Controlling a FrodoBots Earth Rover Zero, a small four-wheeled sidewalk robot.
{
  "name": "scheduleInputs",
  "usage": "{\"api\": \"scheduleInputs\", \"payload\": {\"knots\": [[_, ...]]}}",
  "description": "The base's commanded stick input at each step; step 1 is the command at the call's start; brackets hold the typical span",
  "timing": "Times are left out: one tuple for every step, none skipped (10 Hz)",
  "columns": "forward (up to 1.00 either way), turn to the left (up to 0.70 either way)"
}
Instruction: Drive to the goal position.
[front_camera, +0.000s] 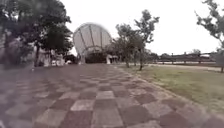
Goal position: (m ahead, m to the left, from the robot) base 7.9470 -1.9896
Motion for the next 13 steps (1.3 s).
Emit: {"api": "scheduleInputs", "payload": {"knots": [[1.00, 0.40], [1.00, 0.40], [1.00, 0.39], [1.00, 0.32], [1.00, 0.24], [1.00, 0.16], [1.00, 0.08], [1.00, 0.00], [1.00, 0.00], [1.00, 0.00], [1.00, -0.23], [1.00, -0.40], [1.00, -0.40]]}}
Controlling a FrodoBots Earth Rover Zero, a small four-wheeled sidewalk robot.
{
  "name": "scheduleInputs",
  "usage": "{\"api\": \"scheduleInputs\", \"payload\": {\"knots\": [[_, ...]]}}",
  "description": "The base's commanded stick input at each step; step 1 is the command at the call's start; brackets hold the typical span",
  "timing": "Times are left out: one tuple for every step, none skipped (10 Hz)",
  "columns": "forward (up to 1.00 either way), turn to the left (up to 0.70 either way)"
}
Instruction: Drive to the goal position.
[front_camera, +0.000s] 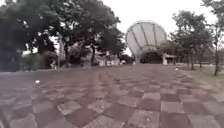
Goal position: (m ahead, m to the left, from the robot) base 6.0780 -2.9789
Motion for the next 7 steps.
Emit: {"api": "scheduleInputs", "payload": {"knots": [[1.00, -0.40], [1.00, -0.40], [1.00, -0.40], [1.00, -0.40], [1.00, -0.40], [1.00, -0.08], [1.00, 0.00]]}}
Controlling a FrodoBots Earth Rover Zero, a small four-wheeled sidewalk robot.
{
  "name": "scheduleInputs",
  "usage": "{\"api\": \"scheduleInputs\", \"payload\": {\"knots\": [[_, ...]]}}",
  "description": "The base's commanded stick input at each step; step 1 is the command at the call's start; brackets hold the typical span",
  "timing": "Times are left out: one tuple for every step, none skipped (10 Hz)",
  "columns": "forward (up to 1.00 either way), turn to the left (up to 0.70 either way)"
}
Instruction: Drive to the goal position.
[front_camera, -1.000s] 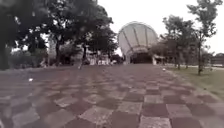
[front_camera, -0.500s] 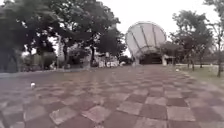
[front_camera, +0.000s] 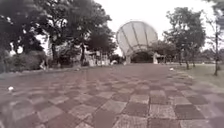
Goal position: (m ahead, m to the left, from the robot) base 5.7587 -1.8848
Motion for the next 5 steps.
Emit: {"api": "scheduleInputs", "payload": {"knots": [[1.00, 0.00], [1.00, 0.00], [1.00, 0.00], [1.00, 0.00], [1.00, 0.00]]}}
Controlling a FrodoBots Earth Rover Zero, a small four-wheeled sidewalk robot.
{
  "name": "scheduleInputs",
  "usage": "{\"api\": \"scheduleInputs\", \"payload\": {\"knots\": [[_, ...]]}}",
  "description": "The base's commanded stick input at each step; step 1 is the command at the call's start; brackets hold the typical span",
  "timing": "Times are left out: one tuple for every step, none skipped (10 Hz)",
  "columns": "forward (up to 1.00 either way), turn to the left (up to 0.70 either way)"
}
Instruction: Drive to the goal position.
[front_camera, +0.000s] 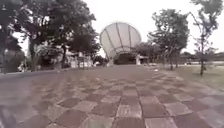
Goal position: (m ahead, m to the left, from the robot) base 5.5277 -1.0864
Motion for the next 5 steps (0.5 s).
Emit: {"api": "scheduleInputs", "payload": {"knots": [[1.00, 0.00], [1.00, 0.00], [1.00, 0.00], [1.00, 0.00], [1.00, 0.00]]}}
